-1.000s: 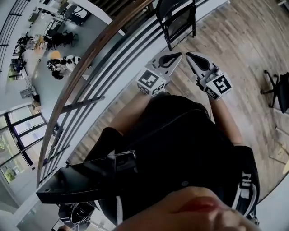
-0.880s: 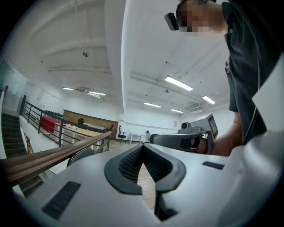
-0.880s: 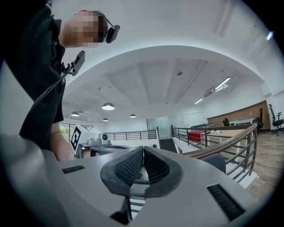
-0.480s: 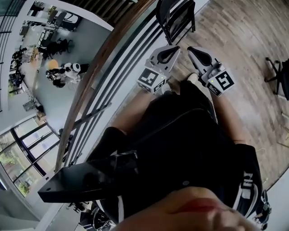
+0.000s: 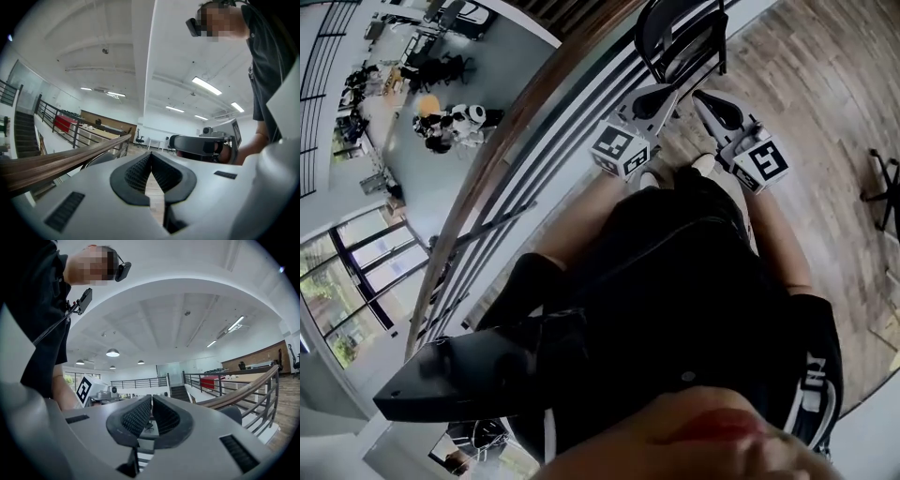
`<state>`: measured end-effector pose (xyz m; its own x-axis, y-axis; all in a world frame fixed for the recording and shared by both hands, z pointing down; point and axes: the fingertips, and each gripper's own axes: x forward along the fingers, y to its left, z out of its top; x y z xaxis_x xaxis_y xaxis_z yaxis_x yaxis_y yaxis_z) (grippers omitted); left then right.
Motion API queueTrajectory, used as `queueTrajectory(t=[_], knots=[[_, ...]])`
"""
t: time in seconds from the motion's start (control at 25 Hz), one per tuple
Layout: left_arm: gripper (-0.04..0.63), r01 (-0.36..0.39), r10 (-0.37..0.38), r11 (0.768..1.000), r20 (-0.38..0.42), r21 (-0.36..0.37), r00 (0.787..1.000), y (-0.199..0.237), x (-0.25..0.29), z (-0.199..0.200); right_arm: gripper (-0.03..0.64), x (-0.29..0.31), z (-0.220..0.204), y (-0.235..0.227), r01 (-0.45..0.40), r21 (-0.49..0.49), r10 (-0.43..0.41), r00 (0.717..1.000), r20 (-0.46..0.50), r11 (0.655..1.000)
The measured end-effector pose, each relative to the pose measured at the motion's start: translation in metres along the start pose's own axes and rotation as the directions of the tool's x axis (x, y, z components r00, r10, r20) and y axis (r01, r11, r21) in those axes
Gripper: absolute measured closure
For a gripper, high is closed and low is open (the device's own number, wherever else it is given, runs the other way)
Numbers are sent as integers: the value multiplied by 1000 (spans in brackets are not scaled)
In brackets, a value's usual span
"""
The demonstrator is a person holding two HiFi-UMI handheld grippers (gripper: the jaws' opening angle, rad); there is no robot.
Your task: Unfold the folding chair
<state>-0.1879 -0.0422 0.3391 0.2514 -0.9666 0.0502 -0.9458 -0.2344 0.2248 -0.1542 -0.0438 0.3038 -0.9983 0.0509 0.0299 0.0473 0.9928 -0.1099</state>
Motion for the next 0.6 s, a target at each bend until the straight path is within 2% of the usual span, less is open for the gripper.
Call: queueTrajectory(t=[0.12, 0.4, 0.6], knots=[[592, -63, 63, 998, 4, -6, 998, 17, 23, 1, 609, 5, 4, -20, -57, -24, 58, 998, 13, 998], [591, -184, 185, 982, 18, -32, 983, 52, 55, -8, 609, 10, -6, -63, -146, 5, 146, 989, 5, 989], [591, -243, 243, 970, -16, -4, 970, 81, 53, -21, 609, 27, -7, -76, -147, 16, 147, 989, -12, 989]])
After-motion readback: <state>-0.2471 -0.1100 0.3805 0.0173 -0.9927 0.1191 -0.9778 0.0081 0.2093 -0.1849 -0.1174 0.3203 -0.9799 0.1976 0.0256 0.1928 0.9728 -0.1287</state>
